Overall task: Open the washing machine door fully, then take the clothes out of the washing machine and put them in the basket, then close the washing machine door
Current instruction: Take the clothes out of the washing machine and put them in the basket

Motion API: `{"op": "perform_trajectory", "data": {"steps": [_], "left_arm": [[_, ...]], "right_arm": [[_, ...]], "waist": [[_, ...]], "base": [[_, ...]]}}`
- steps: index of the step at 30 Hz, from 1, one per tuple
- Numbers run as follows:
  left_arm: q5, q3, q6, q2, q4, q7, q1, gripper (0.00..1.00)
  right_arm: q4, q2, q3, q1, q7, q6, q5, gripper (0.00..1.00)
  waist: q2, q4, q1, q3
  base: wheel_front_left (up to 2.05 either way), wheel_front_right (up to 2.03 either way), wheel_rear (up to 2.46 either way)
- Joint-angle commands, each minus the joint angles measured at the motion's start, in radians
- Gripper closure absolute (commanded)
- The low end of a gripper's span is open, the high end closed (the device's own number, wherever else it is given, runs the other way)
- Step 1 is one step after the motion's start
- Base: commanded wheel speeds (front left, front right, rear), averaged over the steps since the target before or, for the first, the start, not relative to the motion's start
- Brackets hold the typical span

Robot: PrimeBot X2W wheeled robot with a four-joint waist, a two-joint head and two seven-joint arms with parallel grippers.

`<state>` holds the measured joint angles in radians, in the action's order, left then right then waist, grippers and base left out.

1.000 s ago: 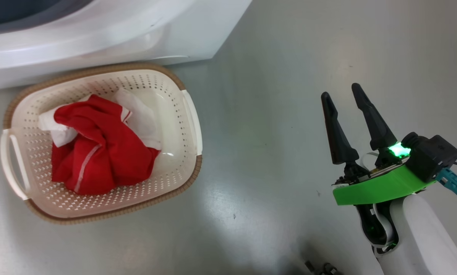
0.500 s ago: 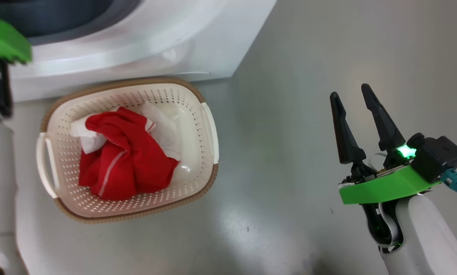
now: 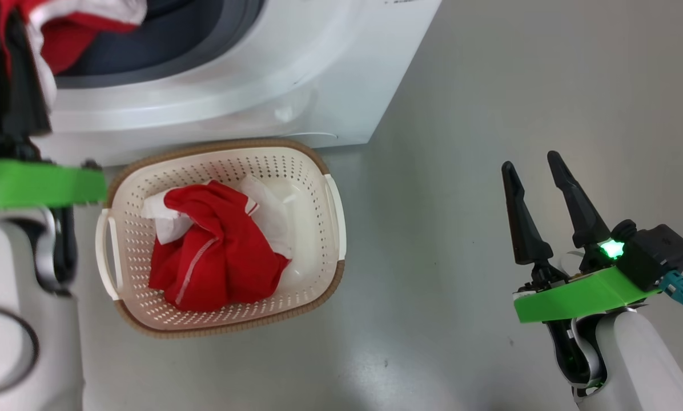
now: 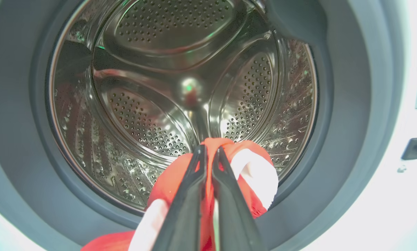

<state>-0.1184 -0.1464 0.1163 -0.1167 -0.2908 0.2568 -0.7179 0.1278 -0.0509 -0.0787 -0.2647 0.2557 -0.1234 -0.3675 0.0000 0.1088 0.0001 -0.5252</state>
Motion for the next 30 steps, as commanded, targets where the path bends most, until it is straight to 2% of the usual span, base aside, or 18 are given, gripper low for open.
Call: {"op": "perform_trajectory", "data": {"steps": [1, 11, 21, 25, 30], "left_arm": [[0.016, -0.027, 0.006, -0.030, 0.046, 0.005, 0.032, 1.00], [0.037, -0.050, 0.012, 0.025, 0.298, 0.005, 0.209, 1.00], [0.034, -0.060, 0.014, 0.056, 0.541, 0.005, 0.282, 1.00], [0.033, -0.043, 0.014, 0.061, 0.546, 0.005, 0.303, 1.00], [0.016, -0.024, 0.014, 0.064, 0.449, 0.005, 0.327, 1.00]], "right_arm": [[-0.021, 0.001, -0.019, 0.026, 0.006, -0.007, 0.010, 0.00], [-0.019, 0.001, -0.014, 0.057, 0.006, -0.007, 0.013, 0.00], [-0.023, 0.001, -0.009, 0.066, 0.006, -0.007, 0.010, 0.00], [-0.024, 0.001, -0.008, 0.064, 0.006, -0.007, 0.010, 0.00], [-0.025, 0.001, -0.013, 0.054, 0.006, -0.007, 0.006, 0.00]], "waist": [[0.0000, -0.005, -0.0001, 0.008], [0.0000, -0.010, -0.0001, 0.041], [0.0000, -0.011, -0.0001, 0.040], [0.0000, -0.013, -0.0001, 0.033], [0.0000, -0.008, -0.0001, 0.017]], "base": [[0.00, 0.00, 0.00], [0.00, 0.00, 0.00], [0.00, 0.00, 0.00], [0.00, 0.00, 0.00], [0.00, 0.00, 0.00]]}}
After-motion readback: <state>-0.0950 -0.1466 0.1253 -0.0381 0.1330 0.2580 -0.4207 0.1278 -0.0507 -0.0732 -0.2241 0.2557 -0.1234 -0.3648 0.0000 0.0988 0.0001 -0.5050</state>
